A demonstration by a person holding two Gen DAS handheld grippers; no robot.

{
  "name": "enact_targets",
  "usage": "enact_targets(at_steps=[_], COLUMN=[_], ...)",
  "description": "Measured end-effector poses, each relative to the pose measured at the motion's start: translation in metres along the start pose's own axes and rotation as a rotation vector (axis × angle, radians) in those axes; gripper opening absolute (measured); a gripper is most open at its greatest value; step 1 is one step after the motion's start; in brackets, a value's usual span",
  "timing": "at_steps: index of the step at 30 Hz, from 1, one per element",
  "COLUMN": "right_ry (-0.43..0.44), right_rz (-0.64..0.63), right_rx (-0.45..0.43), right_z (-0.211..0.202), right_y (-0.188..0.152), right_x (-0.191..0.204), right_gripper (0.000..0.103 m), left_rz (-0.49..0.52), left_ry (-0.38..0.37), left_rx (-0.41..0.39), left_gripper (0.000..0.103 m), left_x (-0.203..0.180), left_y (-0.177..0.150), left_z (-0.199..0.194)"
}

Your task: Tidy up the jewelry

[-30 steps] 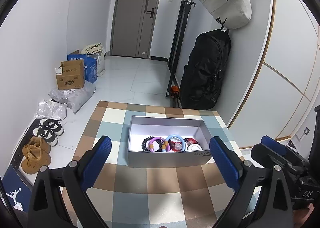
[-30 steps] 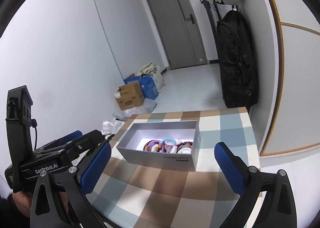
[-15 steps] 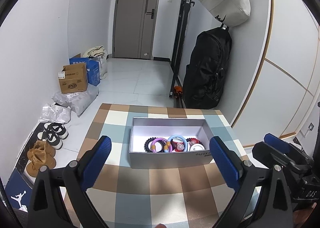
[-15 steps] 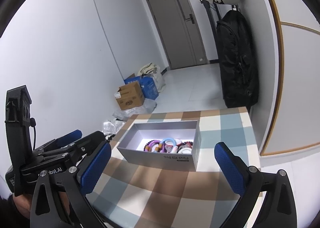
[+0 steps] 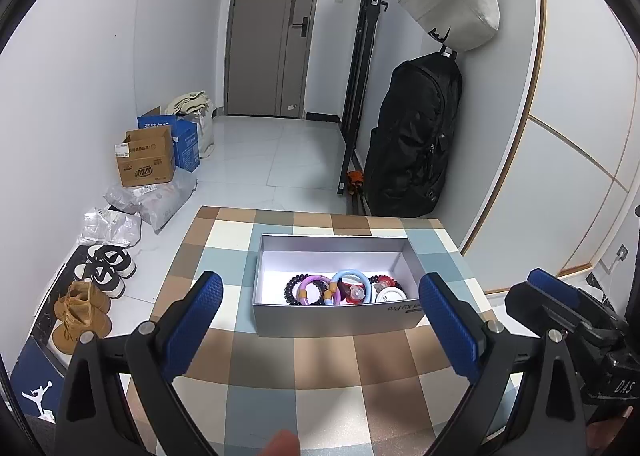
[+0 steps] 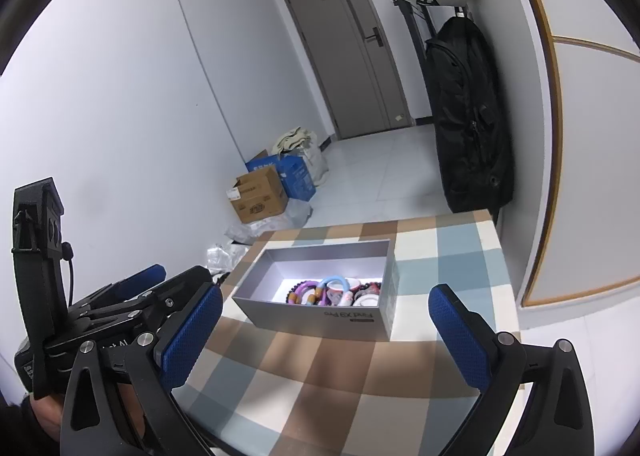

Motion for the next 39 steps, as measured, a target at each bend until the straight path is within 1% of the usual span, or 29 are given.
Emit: enact_targets(at_steps=[11, 16, 23, 30, 39], right_ry=[-0.004, -0.005, -0.003, -0.005, -0.009], right_rz=[0.001, 0.005, 0.006, 0.007, 0.011], right_rx=[0.002, 0.004, 0.003, 0.007, 0.005], right_z=[0.001, 0.002, 0.001, 0.002, 0.002], right_y=[-0.001, 0.000, 0.000, 0.000, 0.000], right_x=[0.000, 0.000, 0.000, -0.001, -0.002], right_gripper=[0.103, 0.103, 0.103, 0.103, 0.103], left_rz=[-0.020, -0.008, -0.016, -0.016, -0.035], left_ry=[-0.001, 0.001, -0.007, 0.005, 0.002], left_rx=[0.009, 0.012, 0.017, 0.021, 0.033], left_gripper=[0.096, 0.096, 0.096, 0.096, 0.096], left_x=[0.001, -0.001, -0.001, 0.000, 0.002], left_y=[-0.002, -0.002, -0.002, -0.004, -0.007], left_z=[0.002, 0.003, 0.005, 0.007, 0.009])
Point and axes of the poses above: each gripper's, at about its wrist camera, not at the fingertips, and z roughly the way its jaws point, x to its left, y to its top, the point moved 6 cm from there along z, roughly the way its jaws point, and after that the axes turned 15 degrees about z, right-handed, at the moved point
